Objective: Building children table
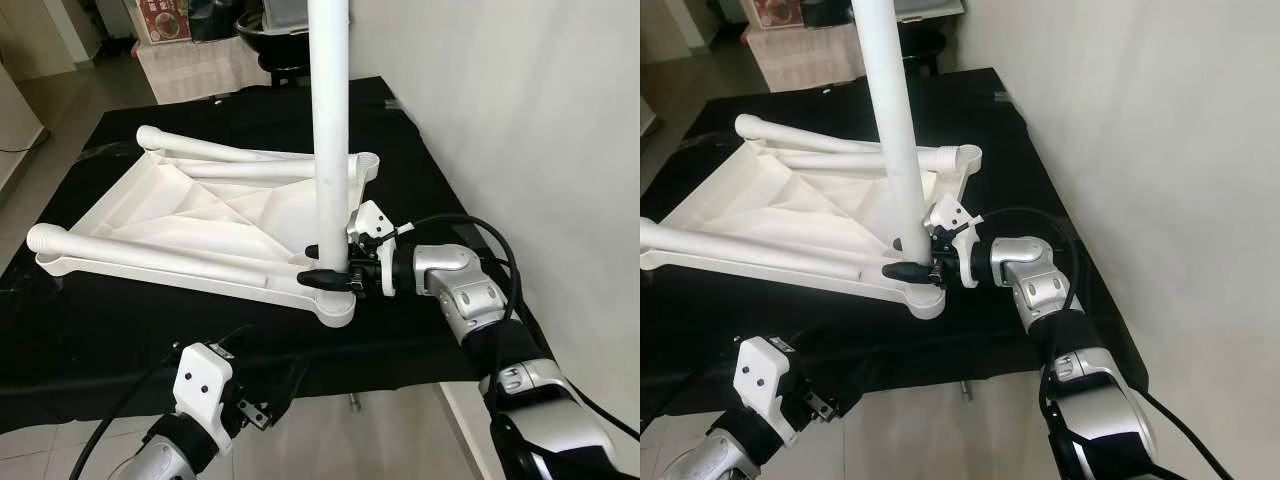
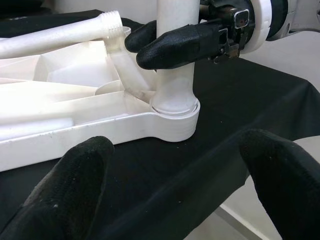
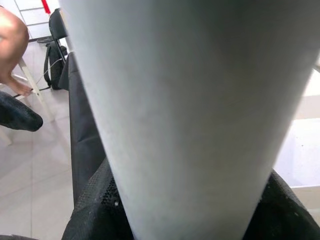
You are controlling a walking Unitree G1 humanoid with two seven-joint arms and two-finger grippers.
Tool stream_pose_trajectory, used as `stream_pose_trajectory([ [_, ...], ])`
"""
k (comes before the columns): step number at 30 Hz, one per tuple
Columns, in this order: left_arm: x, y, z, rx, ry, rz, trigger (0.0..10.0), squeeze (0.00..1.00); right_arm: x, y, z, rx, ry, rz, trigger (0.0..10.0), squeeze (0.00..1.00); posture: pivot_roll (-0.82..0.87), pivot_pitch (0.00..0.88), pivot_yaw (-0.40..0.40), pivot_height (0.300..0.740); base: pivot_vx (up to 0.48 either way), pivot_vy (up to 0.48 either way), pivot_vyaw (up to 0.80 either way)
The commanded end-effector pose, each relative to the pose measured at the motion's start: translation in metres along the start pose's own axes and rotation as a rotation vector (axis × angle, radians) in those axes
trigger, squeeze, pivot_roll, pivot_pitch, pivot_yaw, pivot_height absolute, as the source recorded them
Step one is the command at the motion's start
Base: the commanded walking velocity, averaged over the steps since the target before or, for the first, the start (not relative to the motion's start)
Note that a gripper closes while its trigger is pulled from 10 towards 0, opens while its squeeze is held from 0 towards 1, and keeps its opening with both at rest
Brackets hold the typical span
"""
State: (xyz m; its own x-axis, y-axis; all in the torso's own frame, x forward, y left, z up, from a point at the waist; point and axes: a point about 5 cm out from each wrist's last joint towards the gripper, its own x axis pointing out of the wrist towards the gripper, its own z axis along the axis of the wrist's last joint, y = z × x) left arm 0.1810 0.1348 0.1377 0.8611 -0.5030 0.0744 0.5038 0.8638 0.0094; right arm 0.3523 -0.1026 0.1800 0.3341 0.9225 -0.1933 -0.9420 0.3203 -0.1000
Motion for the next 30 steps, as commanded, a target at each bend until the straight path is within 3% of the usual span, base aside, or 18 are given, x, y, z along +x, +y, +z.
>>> stream_pose_trajectory([
  [1,-0.002,0.002,0.001,0.025,0.002,0.01,10.0,0.0,0.001,0.003,-0.003,0.018,-0.048,-0.045,0.0,0.0,-0.05,0.093,0.057,0.74,0.0,0.0,0.0],
  [3,-0.003,0.003,0.0,0.025,0.003,0.011,10.0,0.0,-0.003,0.005,-0.005,0.026,-0.049,-0.093,0.0,0.0,-0.05,0.093,0.056,0.74,0.0,0.0,0.0],
  [5,-0.004,0.005,-0.001,0.026,0.007,0.018,10.0,0.0,-0.007,0.001,-0.016,0.095,-0.023,-0.431,0.0,0.0,-0.06,0.087,0.052,0.74,0.0,0.0,0.0],
  [6,-0.004,0.005,-0.001,0.026,0.007,0.018,10.0,0.0,-0.007,0.001,-0.016,0.095,-0.023,-0.431,0.0,0.0,-0.06,0.087,0.052,0.74,0.0,0.0,0.0],
  [7,-0.004,0.007,-0.001,0.025,0.008,0.03,10.0,0.0,-0.014,0.008,-0.028,0.146,0.032,-0.693,0.0,0.0,-0.07,0.09,0.061,0.74,0.0,0.0,0.0],
  [8,-0.005,0.009,-0.001,0.025,0.009,0.039,10.0,0.0,-0.022,0.014,-0.037,0.179,0.077,-0.876,0.0,0.0,-0.07,0.09,0.061,0.74,0.0,0.0,0.0],
  [9,-0.005,0.009,-0.001,0.025,0.009,0.039,10.0,0.0,-0.022,0.014,-0.037,0.179,0.077,-0.876,0.0,0.0,-0.07,0.09,0.061,0.74,0.0,0.0,0.0],
  [11,-0.004,0.014,-0.002,0.015,0.008,0.061,10.0,0.0,-0.017,0.04,-0.04,0.19,0.076,-0.886,0.0,0.0,-0.1,0.079,0.081,0.74,0.0,0.0,0.0],
  [12,-0.003,0.016,-0.003,0.008,0.009,0.07,10.0,0.0,-0.012,0.044,-0.041,0.185,0.072,-0.842,0.0,0.0,-0.1,0.067,0.086,0.74,0.0,0.0,0.0],
  [17,0.0,0.019,-0.004,0.011,0.015,0.064,10.0,0.0,0.0,0.043,-0.041,0.185,0.062,-0.755,0.0,0.0,-0.09,0.055,0.072,0.74,0.0,0.0,0.0],
  [18,0.0,0.019,-0.004,0.013,0.014,0.075,10.0,0.0,0.002,0.044,-0.039,0.186,0.057,-0.75,10.0,0.0,-0.09,0.056,0.069,0.74,0.0,0.0,0.0],
  [22,0.0,0.021,-0.004,0.011,0.01,0.106,10.0,0.0,0.004,0.047,-0.033,0.185,0.029,-0.735,10.0,0.0,-0.09,0.056,0.068,0.74,0.0,0.0,0.0],
  [23,0.0,0.023,-0.004,0.012,0.015,0.13,10.0,0.0,0.001,0.048,-0.03,0.191,-0.006,-0.734,10.0,1.0,-0.09,0.056,0.068,0.74,0.0,0.0,0.0],
  [30,0.001,0.03,-0.004,0.039,0.032,0.211,10.0,0.0,-0.02,0.056,-0.028,0.204,-0.056,-0.789,10.0,1.0,-0.11,0.072,0.065,0.74,0.0,0.0,0.0],
])
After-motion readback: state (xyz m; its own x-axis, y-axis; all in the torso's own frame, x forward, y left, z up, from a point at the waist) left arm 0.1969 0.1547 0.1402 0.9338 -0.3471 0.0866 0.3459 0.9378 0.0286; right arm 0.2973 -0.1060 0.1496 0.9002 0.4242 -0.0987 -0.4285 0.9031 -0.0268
